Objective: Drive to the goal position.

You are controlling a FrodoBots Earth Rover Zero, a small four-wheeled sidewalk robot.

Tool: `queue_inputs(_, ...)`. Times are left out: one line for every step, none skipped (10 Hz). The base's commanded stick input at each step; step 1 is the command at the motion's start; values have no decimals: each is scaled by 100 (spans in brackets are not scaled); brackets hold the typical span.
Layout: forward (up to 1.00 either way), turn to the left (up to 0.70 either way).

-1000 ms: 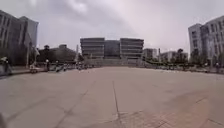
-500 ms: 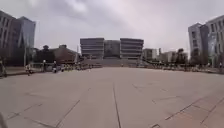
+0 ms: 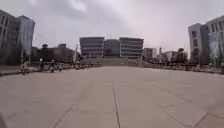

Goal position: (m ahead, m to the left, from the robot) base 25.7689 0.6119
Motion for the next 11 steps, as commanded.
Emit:
queue_inputs(70, 2)
queue_inputs(70, 1)
queue_inputs(70, 1)
queue_inputs(70, 1)
queue_inputs(70, 1)
queue_inputs(70, 1)
queue_inputs(70, 1)
queue_inputs(70, 1)
queue_inputs(70, 1)
queue_inputs(70, 1)
queue_inputs(70, 1)
